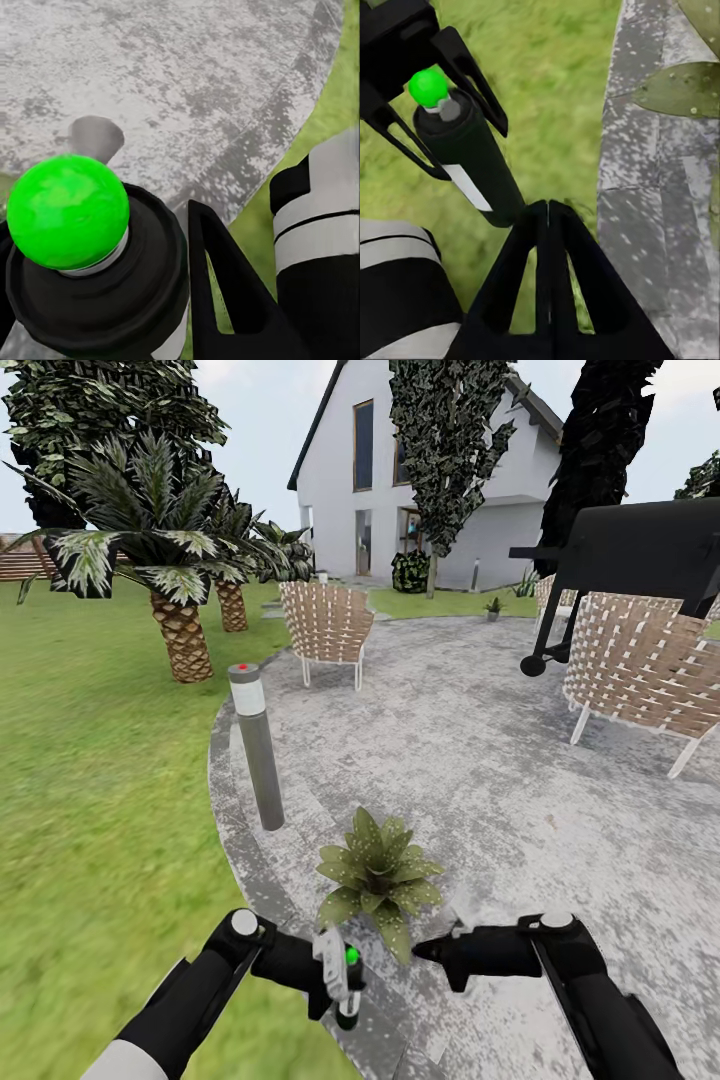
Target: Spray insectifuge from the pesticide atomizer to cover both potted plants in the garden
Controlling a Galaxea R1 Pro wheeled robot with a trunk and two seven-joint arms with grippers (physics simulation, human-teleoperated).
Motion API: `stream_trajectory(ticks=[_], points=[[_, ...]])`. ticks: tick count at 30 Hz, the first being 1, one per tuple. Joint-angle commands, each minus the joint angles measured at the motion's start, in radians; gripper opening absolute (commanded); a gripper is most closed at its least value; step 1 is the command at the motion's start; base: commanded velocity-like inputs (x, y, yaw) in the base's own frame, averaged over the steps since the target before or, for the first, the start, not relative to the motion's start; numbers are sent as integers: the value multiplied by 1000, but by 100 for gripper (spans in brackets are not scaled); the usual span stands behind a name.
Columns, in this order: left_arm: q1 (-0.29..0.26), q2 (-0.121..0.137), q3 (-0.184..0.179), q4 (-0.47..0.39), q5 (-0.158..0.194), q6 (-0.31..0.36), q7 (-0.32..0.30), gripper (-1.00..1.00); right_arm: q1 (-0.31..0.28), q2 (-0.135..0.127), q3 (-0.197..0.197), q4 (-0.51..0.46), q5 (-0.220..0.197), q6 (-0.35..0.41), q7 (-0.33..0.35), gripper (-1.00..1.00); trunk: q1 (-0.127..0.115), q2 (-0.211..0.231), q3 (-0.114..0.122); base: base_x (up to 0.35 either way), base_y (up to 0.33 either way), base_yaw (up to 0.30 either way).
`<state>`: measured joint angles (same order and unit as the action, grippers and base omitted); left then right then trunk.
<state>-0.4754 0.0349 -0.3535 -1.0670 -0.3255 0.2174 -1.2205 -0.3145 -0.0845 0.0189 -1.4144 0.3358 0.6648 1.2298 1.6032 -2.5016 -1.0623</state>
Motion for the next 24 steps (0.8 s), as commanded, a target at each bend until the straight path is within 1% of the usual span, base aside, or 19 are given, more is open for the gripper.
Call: stream_trajectory(ticks=[1, 6, 8, 12, 13, 15, 16, 17, 20, 22, 24], points=[[0, -1, 0, 0, 0, -5, -8, -100, 0, 0, 13, 0, 0, 1, 0, -100, 0, 0, 0, 0, 0, 0], [0, -2, -2, 13, -3, -9, -11, -100, 0, 3, 42, 0, -1, 2, 2, -100, 0, 0, 0, 0, 0, 0], [1, -22, -4, 30, -6, -8, -10, -100, 0, 5, 73, 0, -1, 3, 2, -100, 0, 0, 0, 0, 0, 0], [1, -29, -5, 50, -9, -7, -3, -100, 0, 5, 88, -1, -3, 5, 5, -100, 0, 0, 0, 0, 0, 0], [1, -29, -5, 53, -22, -7, -3, -100, 0, 5, 95, -1, -3, 5, 6, -100, 0, 0, 0, 0, 0, 0], [1, -30, -2, 57, -89, -7, -2, -100, 0, 1, 100, -1, -4, 5, 7, -100, 0, 0, 0, 0, 0, 0], [1, -30, -2, 58, -107, -7, -2, -100, 0, 0, 101, -1, -4, 5, 8, -100, 0, 0, 0, 0, 0, 0], [1, -29, -2, 59, -113, -7, -2, -100, 0, 0, 102, -1, -4, 5, 9, -100, 0, 0, 0, 0, 0, 0], [1, -30, -2, 87, -118, -8, -1, -100, 0, 0, 98, -1, -5, 24, 112, -100, 0, 0, 0, 0, 0, 0], [1, -30, -1, 93, -117, -10, -1, -100, 0, 4, 98, -1, -5, 38, 136, -100, 0, 0, 0, 0, 0, 0], [1, -32, -1, 94, -116, -25, -3, -100, 0, 6, 99, -1, -3, 41, 140, -100, 0, 0, 0, 0, 0, 0]])
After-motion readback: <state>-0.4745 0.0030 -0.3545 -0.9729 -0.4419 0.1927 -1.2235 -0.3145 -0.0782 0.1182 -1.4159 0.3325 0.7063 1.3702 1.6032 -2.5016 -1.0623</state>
